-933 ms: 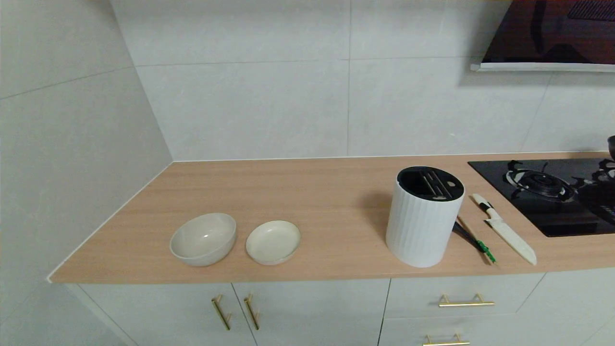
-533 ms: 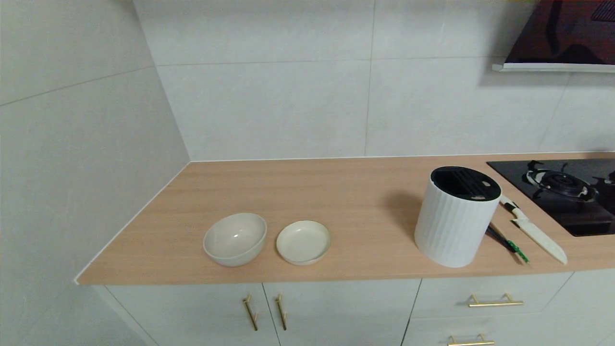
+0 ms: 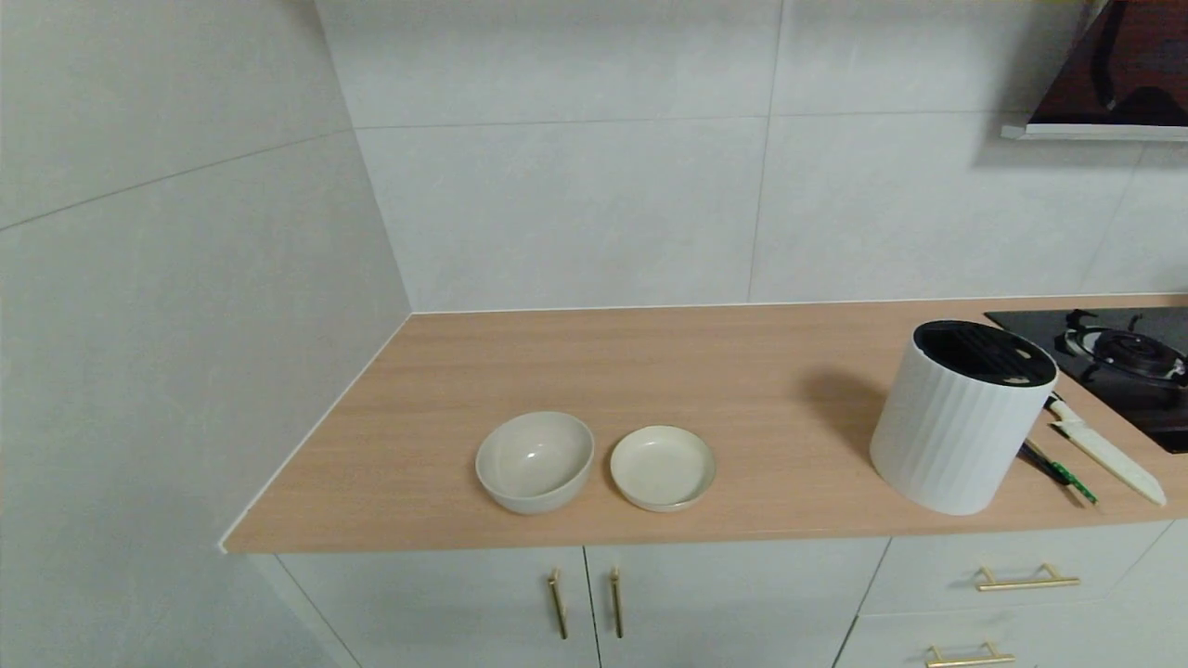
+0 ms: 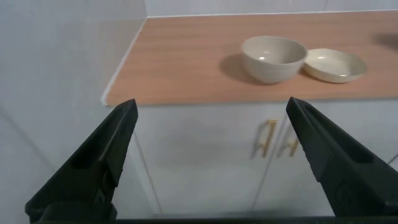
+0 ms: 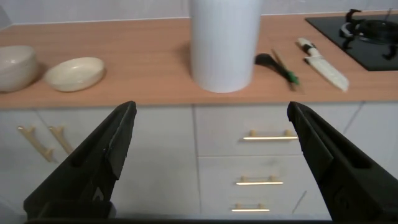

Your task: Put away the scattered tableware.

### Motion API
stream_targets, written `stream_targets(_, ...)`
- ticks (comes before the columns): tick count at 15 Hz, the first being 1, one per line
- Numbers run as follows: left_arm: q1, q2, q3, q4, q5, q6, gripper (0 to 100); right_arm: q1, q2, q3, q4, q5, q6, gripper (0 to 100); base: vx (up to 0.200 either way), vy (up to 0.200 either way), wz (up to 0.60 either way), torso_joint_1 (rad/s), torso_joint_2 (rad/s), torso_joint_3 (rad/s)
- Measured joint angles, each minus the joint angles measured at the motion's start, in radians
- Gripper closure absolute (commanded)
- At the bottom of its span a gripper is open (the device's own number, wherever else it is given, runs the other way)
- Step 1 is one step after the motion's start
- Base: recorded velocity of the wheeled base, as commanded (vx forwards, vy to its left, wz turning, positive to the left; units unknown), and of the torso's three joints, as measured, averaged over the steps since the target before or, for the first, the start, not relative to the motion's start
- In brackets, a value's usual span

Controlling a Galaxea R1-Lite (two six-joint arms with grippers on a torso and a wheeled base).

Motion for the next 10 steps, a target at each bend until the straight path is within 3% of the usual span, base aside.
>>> stream_targets(2, 0.000, 0.000, 0.000, 0.000, 0.000, 0.000, 0, 0.000, 0.000, 0.000, 0.000, 0.000, 0.000, 0, 0.000, 0.200, 0.00, 0.007, 0.00, 0.005)
stream_targets(10, -0.001, 0.000, 0.000, 0.000, 0.000, 0.000, 0, 0.000, 0.000, 0.000, 0.000, -0.001, 0.003, 0, 0.000, 0.000, 0.00, 0.000, 0.00, 0.000)
